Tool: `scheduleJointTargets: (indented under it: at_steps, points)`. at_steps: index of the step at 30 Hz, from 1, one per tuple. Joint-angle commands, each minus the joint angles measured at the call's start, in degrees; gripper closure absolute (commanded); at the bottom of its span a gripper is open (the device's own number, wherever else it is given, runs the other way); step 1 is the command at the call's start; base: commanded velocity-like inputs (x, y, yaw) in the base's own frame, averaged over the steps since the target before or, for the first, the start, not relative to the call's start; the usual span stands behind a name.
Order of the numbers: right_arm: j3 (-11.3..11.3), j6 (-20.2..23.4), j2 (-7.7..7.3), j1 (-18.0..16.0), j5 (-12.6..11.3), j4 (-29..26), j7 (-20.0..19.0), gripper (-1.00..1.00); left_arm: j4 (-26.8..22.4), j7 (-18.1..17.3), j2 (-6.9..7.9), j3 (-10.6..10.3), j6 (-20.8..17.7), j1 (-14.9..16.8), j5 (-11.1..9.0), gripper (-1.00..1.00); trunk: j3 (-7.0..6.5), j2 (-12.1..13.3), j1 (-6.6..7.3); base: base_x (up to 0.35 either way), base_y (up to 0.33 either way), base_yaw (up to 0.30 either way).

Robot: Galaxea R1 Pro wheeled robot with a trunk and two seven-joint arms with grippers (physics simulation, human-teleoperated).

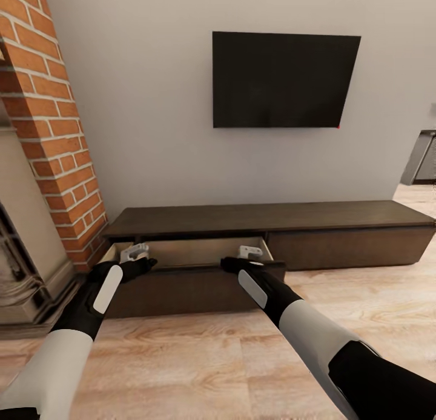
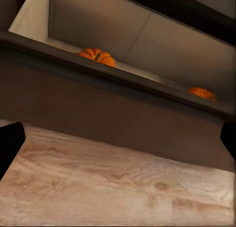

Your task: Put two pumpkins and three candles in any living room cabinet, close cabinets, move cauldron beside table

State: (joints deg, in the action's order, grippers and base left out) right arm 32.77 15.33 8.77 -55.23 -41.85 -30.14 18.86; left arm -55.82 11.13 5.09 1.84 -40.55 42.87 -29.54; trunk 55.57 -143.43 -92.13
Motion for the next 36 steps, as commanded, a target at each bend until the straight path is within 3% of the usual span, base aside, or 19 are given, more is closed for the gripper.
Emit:
scheduleJointTargets:
  at_steps: [1,18,36]
  points:
    - [0.4,0.1,-0.02,-0.1,-0.4,-0.1,0.5,-1.0,-0.1,0.4,0.01,0.0,-0.2,0.0,-0.6,-1.0,-0.17,0.0,0.07,-0.33,0.0,0.0]
    - [0.4,0.1,-0.03,-0.1,-0.4,-0.1,0.5,-1.0,-0.2,0.3,-0.16,0.0,-0.2,0.0,-0.6,-1.0,-0.61,0.0,0.12,-0.29,0.0,0.0]
    - [0.4,0.1,-0.07,-0.1,-0.4,-0.1,0.4,-1.0,-0.6,0.2,-0.2,0.1,-0.2,0.0,-0.6,-1.0,-0.39,0.0,0.09,-0.015,0.0,0.0]
